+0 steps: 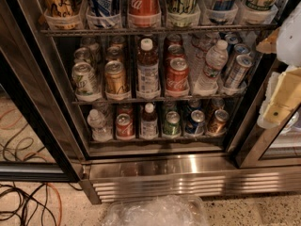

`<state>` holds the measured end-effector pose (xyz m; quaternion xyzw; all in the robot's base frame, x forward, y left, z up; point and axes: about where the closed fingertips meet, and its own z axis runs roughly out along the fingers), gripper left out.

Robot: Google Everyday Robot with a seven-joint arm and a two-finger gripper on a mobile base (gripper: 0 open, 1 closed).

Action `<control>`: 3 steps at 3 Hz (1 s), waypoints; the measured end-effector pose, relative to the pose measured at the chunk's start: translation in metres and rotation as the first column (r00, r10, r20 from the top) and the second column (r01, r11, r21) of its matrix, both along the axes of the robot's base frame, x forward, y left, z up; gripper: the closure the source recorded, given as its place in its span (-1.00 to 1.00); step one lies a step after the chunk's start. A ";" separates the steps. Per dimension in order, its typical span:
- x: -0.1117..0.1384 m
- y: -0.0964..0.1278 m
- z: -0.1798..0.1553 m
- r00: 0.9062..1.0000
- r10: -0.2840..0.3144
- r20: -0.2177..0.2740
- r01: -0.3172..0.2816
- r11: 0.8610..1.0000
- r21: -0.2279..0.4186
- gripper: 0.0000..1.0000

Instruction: Pick coke can from middle shelf of fridge

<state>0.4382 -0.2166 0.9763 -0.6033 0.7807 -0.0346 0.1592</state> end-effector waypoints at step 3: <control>-0.004 0.004 -0.008 0.999 -0.019 0.031 0.017 0.998 0.064 -1.00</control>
Offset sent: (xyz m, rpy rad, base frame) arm -0.0038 -0.0029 -0.0088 0.0449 0.0007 -0.0118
